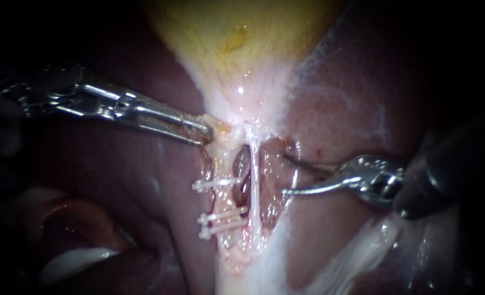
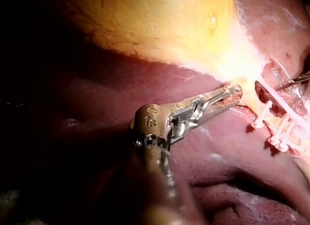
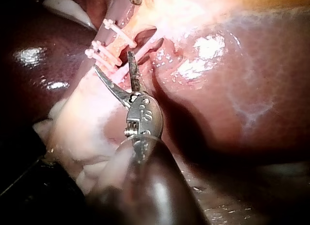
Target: Go to the cutting position left tube
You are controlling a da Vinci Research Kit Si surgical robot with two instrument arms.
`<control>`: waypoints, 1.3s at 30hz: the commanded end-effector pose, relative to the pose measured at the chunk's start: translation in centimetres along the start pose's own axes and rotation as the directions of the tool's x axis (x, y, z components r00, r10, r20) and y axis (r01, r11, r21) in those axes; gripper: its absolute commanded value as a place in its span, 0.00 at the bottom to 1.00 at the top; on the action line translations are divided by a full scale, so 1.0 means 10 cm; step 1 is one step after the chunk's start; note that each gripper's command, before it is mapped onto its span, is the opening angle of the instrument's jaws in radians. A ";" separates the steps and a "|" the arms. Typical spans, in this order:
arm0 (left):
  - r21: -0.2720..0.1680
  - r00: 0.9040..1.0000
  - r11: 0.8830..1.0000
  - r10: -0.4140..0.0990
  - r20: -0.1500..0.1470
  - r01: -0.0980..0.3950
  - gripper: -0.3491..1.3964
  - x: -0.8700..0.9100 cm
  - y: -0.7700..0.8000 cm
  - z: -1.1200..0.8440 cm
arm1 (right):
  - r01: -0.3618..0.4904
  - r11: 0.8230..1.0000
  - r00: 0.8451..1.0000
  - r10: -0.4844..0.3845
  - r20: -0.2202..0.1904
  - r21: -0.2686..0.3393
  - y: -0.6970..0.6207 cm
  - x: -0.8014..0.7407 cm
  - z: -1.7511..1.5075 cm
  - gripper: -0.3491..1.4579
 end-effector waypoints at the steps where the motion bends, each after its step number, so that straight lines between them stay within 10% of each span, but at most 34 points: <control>1: 0.000 1.000 1.000 0.000 0.000 0.000 0.00 0.000 -0.001 0.000 | -0.001 1.000 1.000 0.001 0.006 0.004 -0.002 -0.002 0.006 0.72; 39: 0.000 1.000 1.000 0.000 0.000 0.000 0.00 0.000 -0.001 0.000 | -0.053 0.998 0.995 0.056 0.088 -0.039 0.055 -0.040 0.052 0.71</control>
